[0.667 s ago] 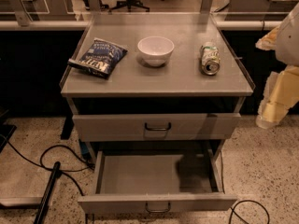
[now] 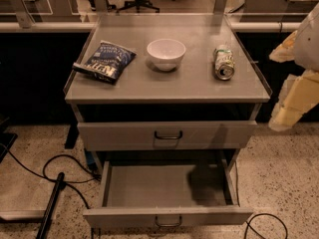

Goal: Close middle drawer

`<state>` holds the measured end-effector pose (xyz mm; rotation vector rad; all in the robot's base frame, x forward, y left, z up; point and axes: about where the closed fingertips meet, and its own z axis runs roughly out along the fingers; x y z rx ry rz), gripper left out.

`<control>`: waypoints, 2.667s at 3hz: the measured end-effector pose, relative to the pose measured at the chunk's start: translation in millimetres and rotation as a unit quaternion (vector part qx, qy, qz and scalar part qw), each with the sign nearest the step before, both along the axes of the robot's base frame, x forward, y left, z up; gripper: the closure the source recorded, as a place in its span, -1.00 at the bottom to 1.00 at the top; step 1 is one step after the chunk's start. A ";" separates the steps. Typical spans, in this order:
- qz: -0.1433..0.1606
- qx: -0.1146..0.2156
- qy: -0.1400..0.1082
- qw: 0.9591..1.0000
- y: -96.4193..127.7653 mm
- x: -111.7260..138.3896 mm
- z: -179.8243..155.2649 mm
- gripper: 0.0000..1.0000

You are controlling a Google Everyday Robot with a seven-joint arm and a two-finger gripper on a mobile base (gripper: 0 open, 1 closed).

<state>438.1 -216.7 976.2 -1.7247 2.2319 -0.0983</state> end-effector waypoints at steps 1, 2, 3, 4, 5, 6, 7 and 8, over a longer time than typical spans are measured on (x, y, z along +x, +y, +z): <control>0.000 0.000 0.000 1.000 0.0 0.0 0.0 -0.15; 0.000 0.000 0.000 1.000 0.0 0.0 0.0 0.28; 0.000 0.000 0.000 1.000 0.0 0.0 0.0 0.78; 0.000 0.000 0.000 1.000 0.0 0.0 0.0 1.00; -0.003 -0.003 -0.002 1.000 1.5 -1.6 -2.8 1.00; -0.026 0.003 -0.008 1.000 11.9 -20.2 -17.5 1.00; -0.049 0.001 0.028 0.998 24.5 -44.8 -78.8 1.00; -0.060 -0.005 0.102 0.993 37.0 -72.9 -163.2 1.00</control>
Offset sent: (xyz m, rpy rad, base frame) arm 0.0000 0.0000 0.0000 0.0000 0.0000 0.0000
